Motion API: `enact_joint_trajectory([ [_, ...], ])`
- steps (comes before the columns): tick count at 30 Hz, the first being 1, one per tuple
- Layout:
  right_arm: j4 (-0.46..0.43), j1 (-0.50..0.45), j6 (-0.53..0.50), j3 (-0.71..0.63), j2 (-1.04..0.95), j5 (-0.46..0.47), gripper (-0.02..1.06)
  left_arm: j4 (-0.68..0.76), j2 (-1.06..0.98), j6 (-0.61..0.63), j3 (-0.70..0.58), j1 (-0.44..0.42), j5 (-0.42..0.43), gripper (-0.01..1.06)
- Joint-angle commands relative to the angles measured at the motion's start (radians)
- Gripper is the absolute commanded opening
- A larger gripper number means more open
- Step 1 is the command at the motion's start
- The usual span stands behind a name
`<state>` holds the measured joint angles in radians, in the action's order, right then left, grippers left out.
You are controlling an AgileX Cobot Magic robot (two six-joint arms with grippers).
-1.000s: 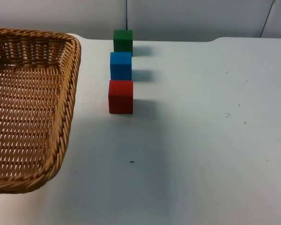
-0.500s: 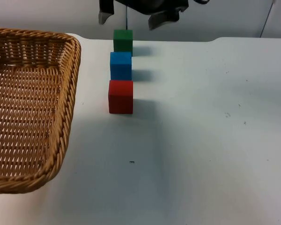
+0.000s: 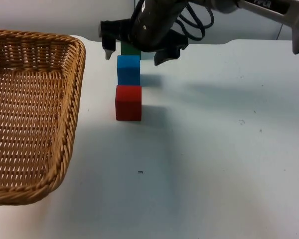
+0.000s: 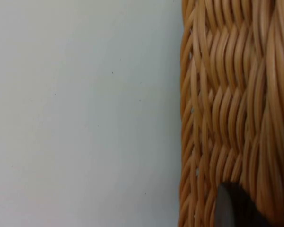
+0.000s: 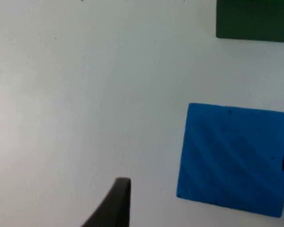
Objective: Pick up the basket with the left hand and place the blue cube into the basket with the right hand.
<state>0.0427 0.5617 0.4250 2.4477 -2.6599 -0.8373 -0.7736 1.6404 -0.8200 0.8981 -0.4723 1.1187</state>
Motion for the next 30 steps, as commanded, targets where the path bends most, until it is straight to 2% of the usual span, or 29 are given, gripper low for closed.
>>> enact_joint_trajectory([
  [1, 0.013, 0.004, 0.033, 0.009, -0.012, 0.031, 0.98, -0.039, -0.007, -0.003, 0.008, 0.000, 0.021, 0.00],
  [10, 0.057, 0.004, 0.095, 0.009, -0.046, 0.105, 0.98, -0.039, -0.007, -0.003, 0.008, 0.000, 0.021, 0.00],
  [18, 0.057, 0.004, 0.095, 0.009, -0.073, 0.138, 0.98, -0.041, -0.007, -0.003, 0.008, 0.000, 0.021, 0.00],
  [27, 0.058, 0.004, 0.090, 0.009, -0.078, 0.173, 0.89, -0.041, -0.007, -0.003, 0.008, 0.000, 0.021, 0.00],
  [29, 0.058, 0.004, 0.090, 0.009, -0.083, 0.173, 0.84, -0.041, -0.007, -0.003, 0.008, 0.000, 0.021, 0.00],
  [30, 0.058, 0.004, 0.092, 0.009, -0.085, 0.173, 0.78, -0.041, -0.007, -0.003, 0.008, 0.000, 0.021, 0.00],
])
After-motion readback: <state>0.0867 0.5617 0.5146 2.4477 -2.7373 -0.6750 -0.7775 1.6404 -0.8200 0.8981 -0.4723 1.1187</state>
